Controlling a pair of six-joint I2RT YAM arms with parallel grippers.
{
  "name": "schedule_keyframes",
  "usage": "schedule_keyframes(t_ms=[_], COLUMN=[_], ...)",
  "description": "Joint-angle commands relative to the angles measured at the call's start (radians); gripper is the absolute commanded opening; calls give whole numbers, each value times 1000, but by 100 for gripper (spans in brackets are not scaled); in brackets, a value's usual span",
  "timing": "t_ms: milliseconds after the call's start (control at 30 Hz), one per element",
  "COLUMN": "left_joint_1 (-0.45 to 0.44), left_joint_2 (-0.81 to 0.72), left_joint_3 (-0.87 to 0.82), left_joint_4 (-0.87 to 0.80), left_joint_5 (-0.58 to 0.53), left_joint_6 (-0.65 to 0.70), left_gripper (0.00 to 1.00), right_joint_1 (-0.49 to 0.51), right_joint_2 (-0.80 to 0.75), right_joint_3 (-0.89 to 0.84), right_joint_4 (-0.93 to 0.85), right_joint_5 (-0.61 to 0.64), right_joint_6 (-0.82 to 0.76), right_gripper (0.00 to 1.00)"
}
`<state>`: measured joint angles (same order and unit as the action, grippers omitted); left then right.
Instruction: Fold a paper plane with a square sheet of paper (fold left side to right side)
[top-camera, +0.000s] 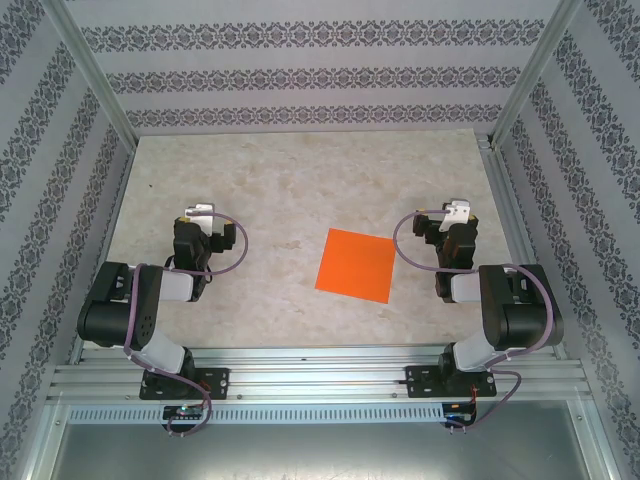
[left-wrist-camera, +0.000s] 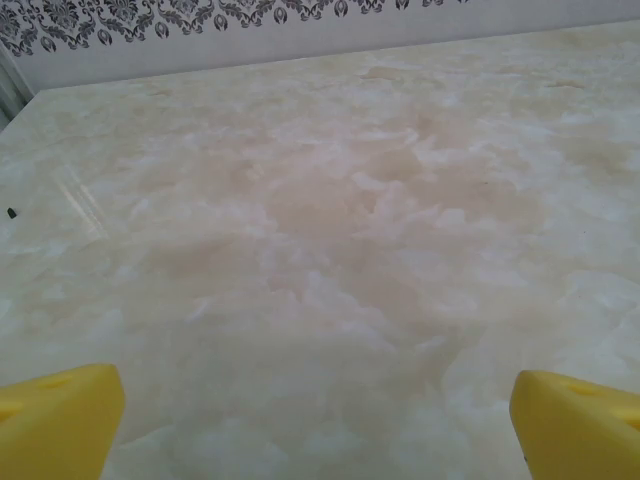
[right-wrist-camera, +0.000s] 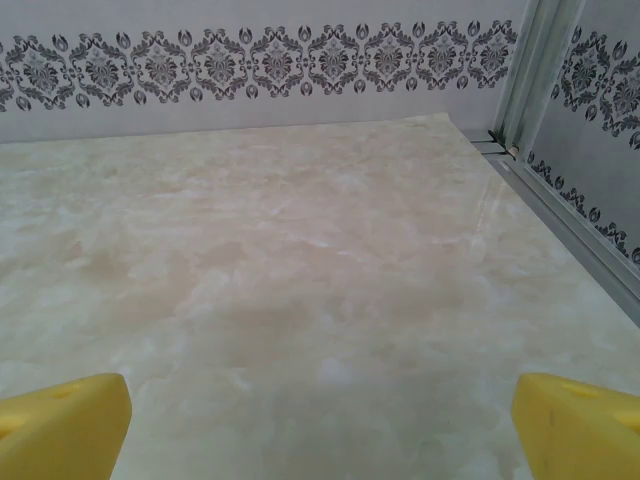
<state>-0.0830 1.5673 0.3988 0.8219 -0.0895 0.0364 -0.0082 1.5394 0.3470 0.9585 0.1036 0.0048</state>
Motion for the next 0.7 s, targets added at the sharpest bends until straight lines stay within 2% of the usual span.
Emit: schedule_keyframes(t_ms=[0,167,300,600,667], left_joint_1=[11,11,11,11,11], left_joint_2=[-6,-6,-5,-10,-34], left_joint_3=[14,13,14,13,33], left_joint_4=[14,12,12,12,-46], left_joint_5=[17,18,17,20,13], left_joint_6=[-9,-9,-10,-9,-12], left_gripper=[100,100,100,100,100], right_joint_1=[6,4,-38,-38,-38], right_joint_2=[-3,-3,-2,-1,-2], right_joint_3=[12,15,15,14,11], right_joint_4=[36,29,36,37,41], right_joint_5=[5,-1,-85,-85,-83], right_joint_6=[-1,1,30,29,29], right_gripper=[98,98,98,98,98])
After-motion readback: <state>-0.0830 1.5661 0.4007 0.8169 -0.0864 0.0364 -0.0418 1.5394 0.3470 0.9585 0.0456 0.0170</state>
